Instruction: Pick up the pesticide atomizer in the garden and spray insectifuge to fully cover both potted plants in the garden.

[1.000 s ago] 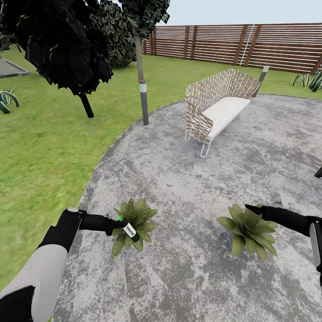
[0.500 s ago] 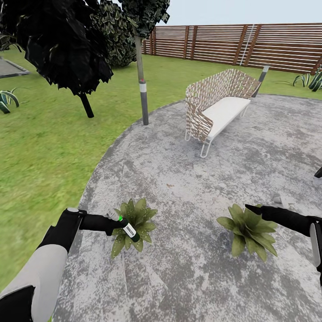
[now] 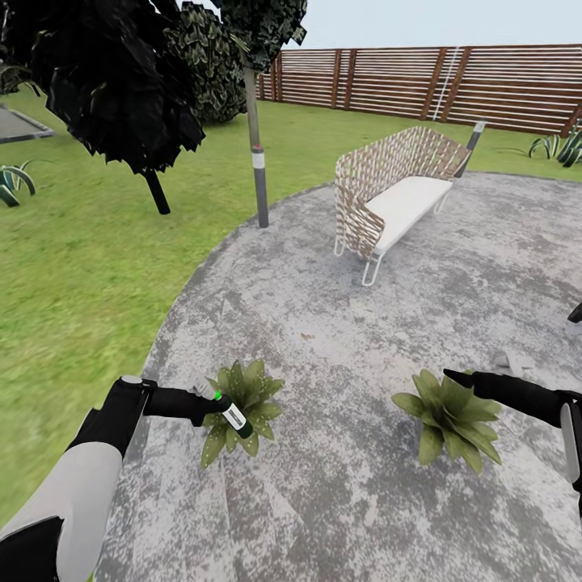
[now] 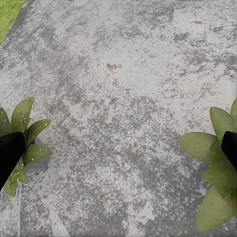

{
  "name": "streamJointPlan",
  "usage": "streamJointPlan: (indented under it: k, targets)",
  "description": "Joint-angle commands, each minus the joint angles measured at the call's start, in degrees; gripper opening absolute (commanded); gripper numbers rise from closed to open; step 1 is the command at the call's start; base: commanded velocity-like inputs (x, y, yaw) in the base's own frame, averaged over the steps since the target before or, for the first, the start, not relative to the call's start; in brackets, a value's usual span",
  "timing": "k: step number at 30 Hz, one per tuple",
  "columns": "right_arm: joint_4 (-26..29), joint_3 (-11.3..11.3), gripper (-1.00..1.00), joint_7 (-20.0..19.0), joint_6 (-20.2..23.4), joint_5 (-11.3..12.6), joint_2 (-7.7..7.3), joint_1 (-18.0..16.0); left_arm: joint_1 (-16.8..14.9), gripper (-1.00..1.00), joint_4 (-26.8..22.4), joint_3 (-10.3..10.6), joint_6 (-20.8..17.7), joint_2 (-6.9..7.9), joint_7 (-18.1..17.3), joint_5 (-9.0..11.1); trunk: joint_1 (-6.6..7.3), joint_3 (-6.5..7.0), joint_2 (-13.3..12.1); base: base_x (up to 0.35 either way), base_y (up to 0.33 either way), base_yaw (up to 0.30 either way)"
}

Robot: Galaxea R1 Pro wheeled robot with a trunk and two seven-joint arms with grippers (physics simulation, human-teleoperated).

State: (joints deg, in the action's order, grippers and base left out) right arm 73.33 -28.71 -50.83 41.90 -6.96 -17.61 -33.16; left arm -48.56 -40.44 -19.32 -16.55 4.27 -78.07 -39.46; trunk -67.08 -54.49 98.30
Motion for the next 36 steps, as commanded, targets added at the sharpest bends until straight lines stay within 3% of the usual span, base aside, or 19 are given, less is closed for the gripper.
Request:
streamJointPlan:
  k: [1, 15, 16, 19, 21, 26, 36]
  targets:
    - [0.0, -0.1, 1.00, -0.6, 0.2, -0.6, 0.01, -0.1, 0.0, -1.00, -0.1, -0.2, -0.6, -0.05, -0.4, -0.4, 0.00, 0.04, 0.0, 0.000, 0.000, 0.000]
    - [0.1, -0.1, 1.00, -0.6, 0.2, -0.6, -0.06, -0.1, 0.0, -1.00, -0.1, -0.3, -0.3, -0.05, -0.2, -0.5, 0.00, 1.23, 0.0, 0.000, 0.000, 0.059]
    - [0.0, -0.1, 1.00, -0.6, 0.2, -0.6, -0.15, -0.1, 0.0, -1.00, 0.0, -0.4, 0.0, 0.01, 0.4, -0.6, 0.00, 1.31, 0.0, 0.000, 0.000, 0.069]
    - [0.0, -0.1, 1.00, -0.6, 0.2, -0.6, -0.26, -0.1, 0.3, -1.00, -0.1, -0.2, 0.0, 0.61, 8.0, -1.1, 0.00, 1.57, 0.0, 0.000, 0.000, 0.069]
    - [0.0, -0.1, 1.00, -0.6, 0.2, -0.6, -0.26, -0.1, 0.4, -1.00, -0.1, -0.1, -0.1, 1.05, 11.2, -2.4, 0.00, 1.74, 0.0, 0.000, 0.000, 0.069]
    - [0.0, -0.1, 1.00, -0.6, 0.2, -0.6, -0.25, -0.1, 0.4, -1.00, -0.4, -0.1, -0.4, 1.25, 12.8, -6.8, 0.00, 2.15, 0.0, 0.000, 0.000, 0.069]
    - [0.0, -0.1, 1.00, -0.6, 0.2, -0.6, -0.29, -0.1, 0.4, -1.00, -0.4, 0.0, -0.5, 1.38, 13.3, -9.5, 0.00, 2.96, 0.0, 0.000, 0.000, 0.069]
